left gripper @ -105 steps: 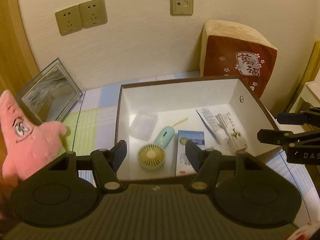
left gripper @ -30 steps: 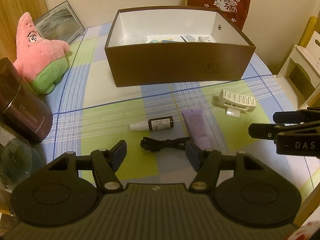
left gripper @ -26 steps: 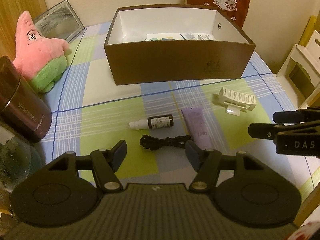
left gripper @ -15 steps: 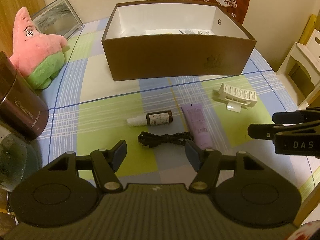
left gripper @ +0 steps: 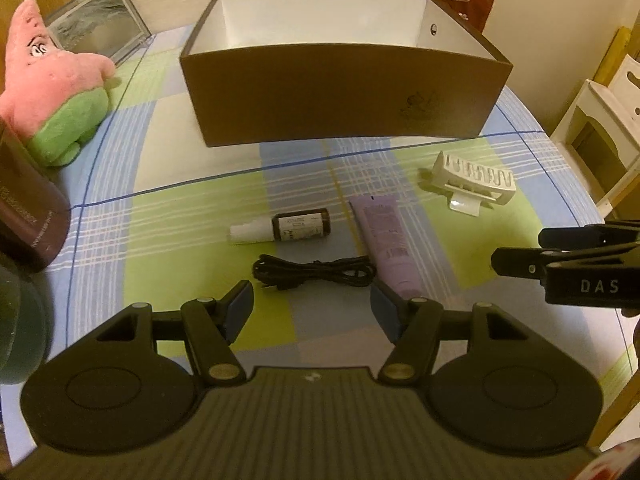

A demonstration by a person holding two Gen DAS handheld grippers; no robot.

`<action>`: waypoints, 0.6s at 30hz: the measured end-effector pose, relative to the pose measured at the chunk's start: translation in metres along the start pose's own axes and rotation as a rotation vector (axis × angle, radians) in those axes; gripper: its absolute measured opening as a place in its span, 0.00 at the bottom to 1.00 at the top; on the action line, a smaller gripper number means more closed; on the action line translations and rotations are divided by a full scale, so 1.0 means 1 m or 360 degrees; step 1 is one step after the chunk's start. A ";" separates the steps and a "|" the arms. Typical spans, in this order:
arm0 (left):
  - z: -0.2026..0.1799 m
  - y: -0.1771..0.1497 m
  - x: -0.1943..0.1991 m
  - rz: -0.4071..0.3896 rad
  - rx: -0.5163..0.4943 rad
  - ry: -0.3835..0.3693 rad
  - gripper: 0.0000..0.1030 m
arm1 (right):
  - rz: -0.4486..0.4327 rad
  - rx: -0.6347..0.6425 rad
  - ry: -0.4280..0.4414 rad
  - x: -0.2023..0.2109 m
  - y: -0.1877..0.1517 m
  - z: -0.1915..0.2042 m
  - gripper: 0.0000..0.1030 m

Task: Organize rigid objects
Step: 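Move both open tools toward the black cable and purple tube, then close the left tool on the black cable while the right tool reaches the purple tube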

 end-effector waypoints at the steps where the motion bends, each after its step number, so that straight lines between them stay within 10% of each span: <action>1: -0.001 0.000 -0.003 0.0006 -0.0004 -0.0004 0.61 | 0.0004 -0.0001 -0.0009 -0.001 0.000 -0.002 0.66; 18: 0.009 0.003 -0.031 -0.0052 -0.0101 -0.0049 0.61 | 0.0017 0.0022 0.0002 -0.013 0.015 -0.010 0.66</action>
Point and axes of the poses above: each gripper's, at about its wrist camera, not at the fingertips, and x roughly against the way its jaws point, z to its left, y to its top, the point moved 3 cm from there along -x, roughly the way its jaws point, and after that the axes turned 11 degrees about -x, right-handed, at the moved point
